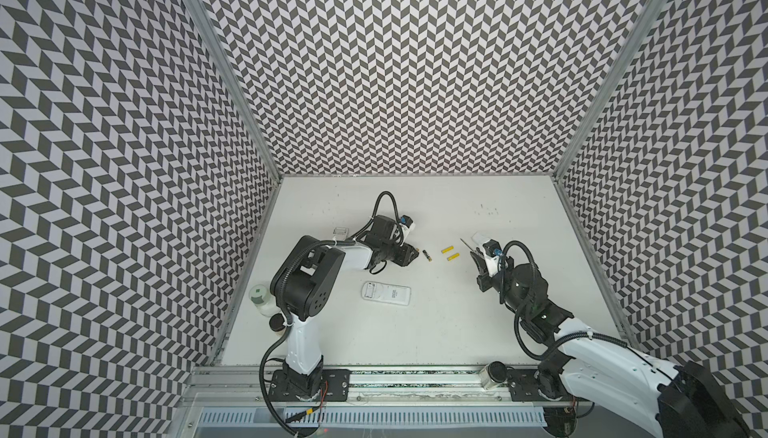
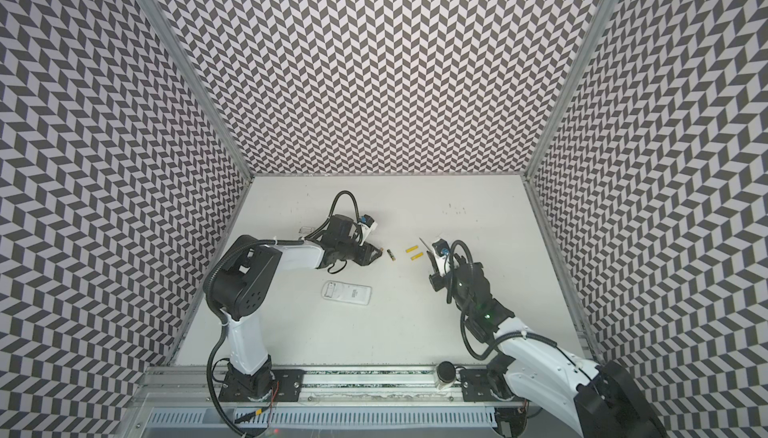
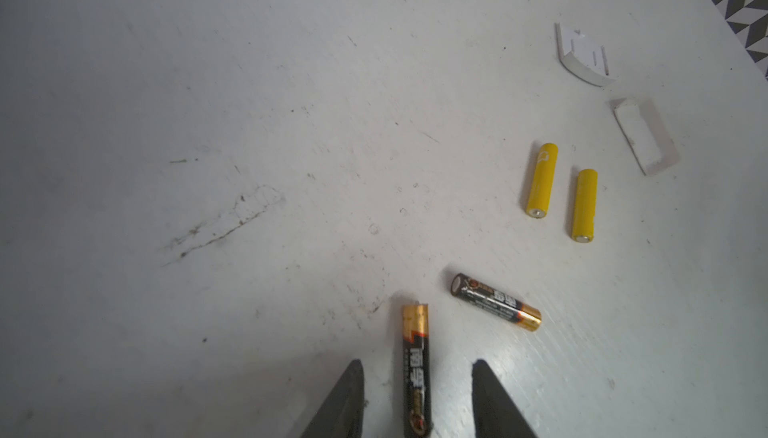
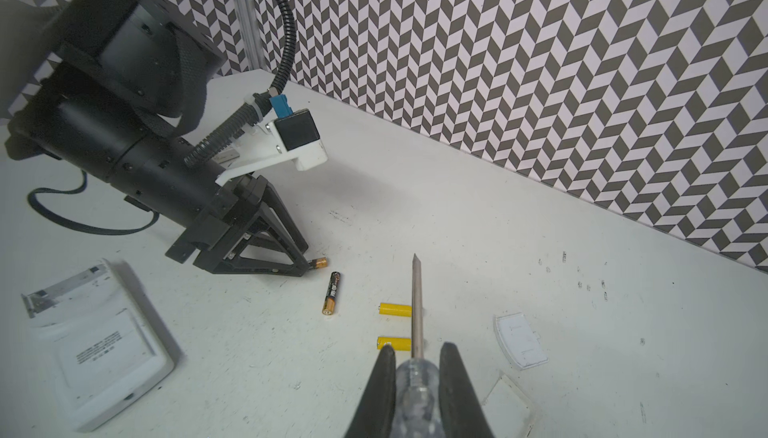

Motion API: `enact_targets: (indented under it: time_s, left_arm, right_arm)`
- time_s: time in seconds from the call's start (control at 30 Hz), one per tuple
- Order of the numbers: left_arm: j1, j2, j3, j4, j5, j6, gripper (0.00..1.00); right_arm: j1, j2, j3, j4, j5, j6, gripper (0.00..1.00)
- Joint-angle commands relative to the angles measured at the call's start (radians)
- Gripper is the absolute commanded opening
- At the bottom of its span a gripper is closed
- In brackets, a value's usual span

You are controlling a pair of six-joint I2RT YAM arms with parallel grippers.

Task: Unload the batteries from the remote control
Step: 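Open the left gripper to drop the battery beside the other one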

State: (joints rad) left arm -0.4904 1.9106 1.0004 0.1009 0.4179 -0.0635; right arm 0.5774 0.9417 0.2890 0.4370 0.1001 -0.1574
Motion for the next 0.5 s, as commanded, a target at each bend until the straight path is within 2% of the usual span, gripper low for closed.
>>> enact_targets:
  time_s: [0.0, 0.13, 0.23, 0.47]
  left_arm:
    - [0.003, -0.085, 0.002, -0.029, -0.024, 0.031, 0.54]
    - [0.025, -0.198, -0.01, -0.036, -0.027, 0.077, 0.62]
    - [0.048, -0.257, -0.039, -0.01, -0.034, 0.103, 0.68]
    - [0.081, -0.341, -0.037, -0.048, -0.096, 0.312, 0.86]
  right_arm:
    - [-0.007, 0.0, 0.012, 0.062, -0.044, 0.002, 0.0]
    - [-0.006, 0.059, 0.049, 0.053, -0.174, 0.001, 0.0]
    - [-0.005, 0.128, 0.055, 0.115, -0.263, -0.002, 0.0]
    - [-0.002, 0.322, 0.103, 0.193, -0.471, 0.091, 0.0]
